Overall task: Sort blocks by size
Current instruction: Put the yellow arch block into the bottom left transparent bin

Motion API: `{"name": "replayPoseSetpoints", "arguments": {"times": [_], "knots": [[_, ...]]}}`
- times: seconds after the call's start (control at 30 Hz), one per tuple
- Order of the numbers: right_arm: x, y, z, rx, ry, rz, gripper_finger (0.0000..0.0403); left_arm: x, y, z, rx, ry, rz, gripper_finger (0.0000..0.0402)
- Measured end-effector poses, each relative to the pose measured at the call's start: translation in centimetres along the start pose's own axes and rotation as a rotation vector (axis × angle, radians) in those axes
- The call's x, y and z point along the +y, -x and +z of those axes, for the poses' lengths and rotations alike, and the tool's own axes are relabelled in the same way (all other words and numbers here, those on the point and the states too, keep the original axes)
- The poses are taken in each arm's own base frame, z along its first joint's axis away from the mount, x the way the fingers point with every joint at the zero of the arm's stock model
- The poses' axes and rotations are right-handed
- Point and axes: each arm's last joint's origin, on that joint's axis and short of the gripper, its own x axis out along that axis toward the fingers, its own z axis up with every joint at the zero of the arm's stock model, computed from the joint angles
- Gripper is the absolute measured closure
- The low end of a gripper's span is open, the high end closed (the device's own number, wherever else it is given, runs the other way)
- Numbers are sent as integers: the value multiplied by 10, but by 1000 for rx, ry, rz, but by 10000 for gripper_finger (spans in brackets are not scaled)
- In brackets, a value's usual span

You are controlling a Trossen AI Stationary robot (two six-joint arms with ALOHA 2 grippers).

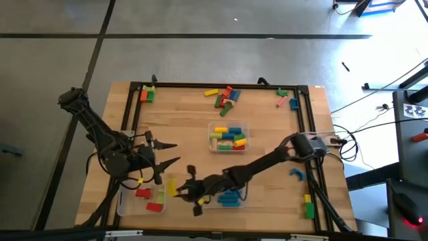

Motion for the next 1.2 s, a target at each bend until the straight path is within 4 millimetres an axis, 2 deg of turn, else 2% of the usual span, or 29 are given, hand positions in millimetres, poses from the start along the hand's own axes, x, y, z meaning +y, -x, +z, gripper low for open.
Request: {"name": "replayPoseSetpoints", "arguments": {"times": [0.13,0.5,0.63,0.83,0.93,1.2], "knots": [[-1,-22,-4,-29,8,6,349,0,0,0,-1,1,0,192],[-9,-71,-31,-84,1,84,349,0,0,1,-4,8,-1,192],[-8,-81,-43,-74,-3,74,349,0,0,1,-3,-3,-1,192],[-7,-85,-48,-70,-5,66,345,0,0,0,-3,-13,-1,192],[-7,-85,-50,-58,-4,57,321,0,0,0,-3,-13,-1,192],[-7,-85,-52,-36,-2,57,227,0,0,0,-3,-9,-1,192]]}}
